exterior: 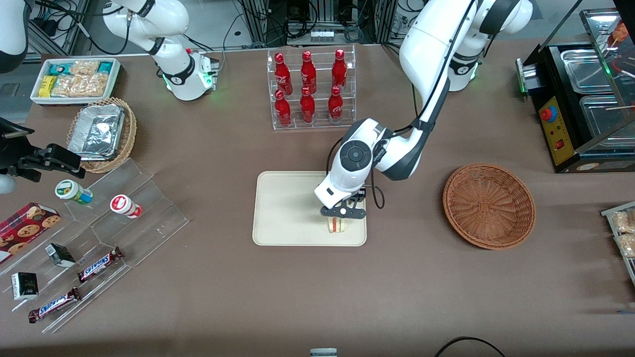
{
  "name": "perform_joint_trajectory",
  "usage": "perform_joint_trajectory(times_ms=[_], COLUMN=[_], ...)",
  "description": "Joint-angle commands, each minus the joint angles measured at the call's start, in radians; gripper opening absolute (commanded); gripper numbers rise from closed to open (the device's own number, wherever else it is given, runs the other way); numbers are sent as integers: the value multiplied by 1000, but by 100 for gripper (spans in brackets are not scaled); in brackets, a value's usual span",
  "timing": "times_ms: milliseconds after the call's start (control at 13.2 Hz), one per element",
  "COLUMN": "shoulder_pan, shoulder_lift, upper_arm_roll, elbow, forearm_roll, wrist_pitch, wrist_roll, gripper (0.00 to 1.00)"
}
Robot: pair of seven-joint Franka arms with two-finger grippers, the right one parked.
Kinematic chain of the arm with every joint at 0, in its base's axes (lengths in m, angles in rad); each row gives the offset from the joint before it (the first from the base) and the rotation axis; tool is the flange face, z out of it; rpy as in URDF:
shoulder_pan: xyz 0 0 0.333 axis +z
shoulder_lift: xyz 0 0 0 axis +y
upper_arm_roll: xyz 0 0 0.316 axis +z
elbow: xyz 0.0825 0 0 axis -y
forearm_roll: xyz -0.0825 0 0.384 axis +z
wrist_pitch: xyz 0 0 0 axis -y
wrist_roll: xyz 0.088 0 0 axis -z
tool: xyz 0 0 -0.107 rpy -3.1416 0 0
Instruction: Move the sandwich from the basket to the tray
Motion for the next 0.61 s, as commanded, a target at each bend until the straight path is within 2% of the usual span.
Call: perform_joint_trajectory(times_ms=[0,303,529], shoulder_pan=[33,165,268], shoulder_lift=[-118,-279,-409], upper_arm_roll=[8,8,9], elbow=[-4,-16,-85], forearm_roll=[-7,-4,5], wrist_pitch=[-143,-355,-415], wrist_roll=[-36,8,155], gripper=[100,100,100])
